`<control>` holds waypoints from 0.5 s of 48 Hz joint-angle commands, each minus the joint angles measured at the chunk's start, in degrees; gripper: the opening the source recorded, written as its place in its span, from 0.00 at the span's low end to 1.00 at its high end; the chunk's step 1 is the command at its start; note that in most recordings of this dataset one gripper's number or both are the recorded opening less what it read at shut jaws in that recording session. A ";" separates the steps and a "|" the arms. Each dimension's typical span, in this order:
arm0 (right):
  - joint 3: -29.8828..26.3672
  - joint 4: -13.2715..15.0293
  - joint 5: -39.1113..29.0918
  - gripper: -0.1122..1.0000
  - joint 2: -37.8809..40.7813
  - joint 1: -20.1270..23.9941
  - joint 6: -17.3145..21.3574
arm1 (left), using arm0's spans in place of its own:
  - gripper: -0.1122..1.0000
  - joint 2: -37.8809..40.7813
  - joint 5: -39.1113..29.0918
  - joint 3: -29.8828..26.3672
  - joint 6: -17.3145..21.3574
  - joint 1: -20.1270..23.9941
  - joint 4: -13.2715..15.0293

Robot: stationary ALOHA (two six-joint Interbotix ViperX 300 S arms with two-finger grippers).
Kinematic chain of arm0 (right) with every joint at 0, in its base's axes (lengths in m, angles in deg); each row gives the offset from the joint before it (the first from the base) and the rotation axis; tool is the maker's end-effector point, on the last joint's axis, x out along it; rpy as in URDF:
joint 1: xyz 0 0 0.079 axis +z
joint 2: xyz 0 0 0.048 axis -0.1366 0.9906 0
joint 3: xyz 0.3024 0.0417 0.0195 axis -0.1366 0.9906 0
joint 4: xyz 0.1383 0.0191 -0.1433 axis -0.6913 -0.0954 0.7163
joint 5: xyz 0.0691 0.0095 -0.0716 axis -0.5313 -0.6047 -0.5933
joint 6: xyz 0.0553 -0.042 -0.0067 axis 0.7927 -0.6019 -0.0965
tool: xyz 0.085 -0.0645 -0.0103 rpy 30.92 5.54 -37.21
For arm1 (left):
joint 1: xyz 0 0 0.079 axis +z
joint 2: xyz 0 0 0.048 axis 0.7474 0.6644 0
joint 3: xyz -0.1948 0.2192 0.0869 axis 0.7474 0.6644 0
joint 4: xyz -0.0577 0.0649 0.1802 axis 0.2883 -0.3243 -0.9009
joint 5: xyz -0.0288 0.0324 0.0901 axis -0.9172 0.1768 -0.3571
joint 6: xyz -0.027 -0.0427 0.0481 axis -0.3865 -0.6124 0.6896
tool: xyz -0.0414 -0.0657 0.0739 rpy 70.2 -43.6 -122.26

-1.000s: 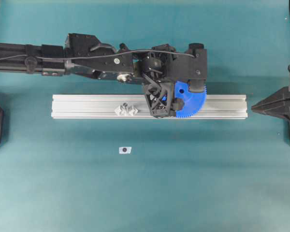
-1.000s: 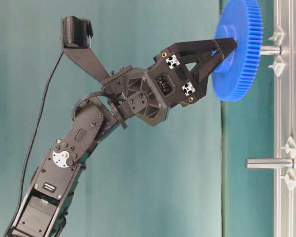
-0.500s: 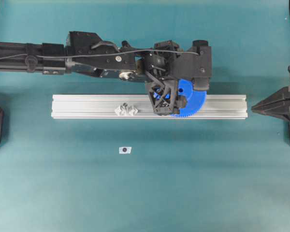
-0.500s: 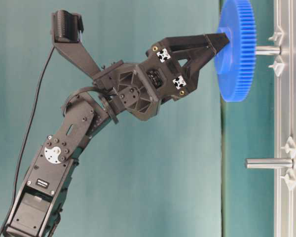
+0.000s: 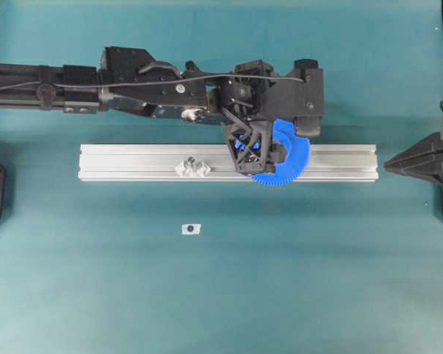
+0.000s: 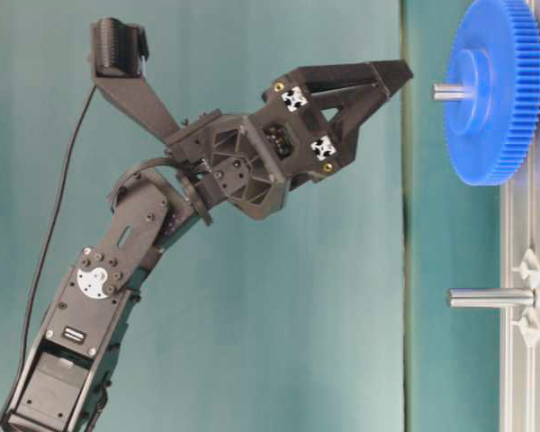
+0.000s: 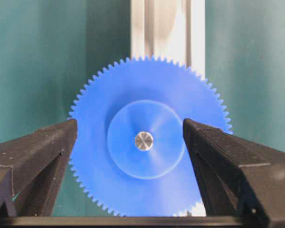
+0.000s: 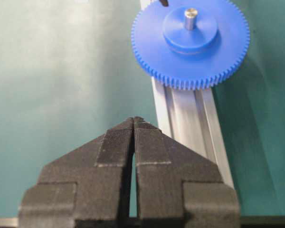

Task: Find the location of the shaft and insert the large gear.
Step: 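Push the gear onto the shaft and open the left gripper, then withdraw the left gripper away from the mounted gear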

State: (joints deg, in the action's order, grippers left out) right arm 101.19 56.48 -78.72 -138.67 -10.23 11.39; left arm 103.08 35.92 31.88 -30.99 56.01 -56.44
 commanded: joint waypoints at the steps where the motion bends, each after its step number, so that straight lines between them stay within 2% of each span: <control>1: -0.62 0.00 0.35 0.12 0.35 -0.09 0.53 | 0.92 -2.72 0.26 -1.49 -0.53 -0.09 -0.18; 10: -0.62 0.09 0.44 0.12 0.26 -0.18 0.53 | 0.92 -4.48 0.88 -1.14 -3.60 -0.70 -0.09; 24: -0.53 0.09 0.44 0.12 0.09 -0.18 0.53 | 0.92 -9.23 4.66 3.25 -9.05 -0.79 -0.09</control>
State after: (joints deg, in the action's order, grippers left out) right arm 101.27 56.48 -78.81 -138.85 -10.31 11.39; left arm 97.63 39.70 34.78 -39.51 55.40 -56.44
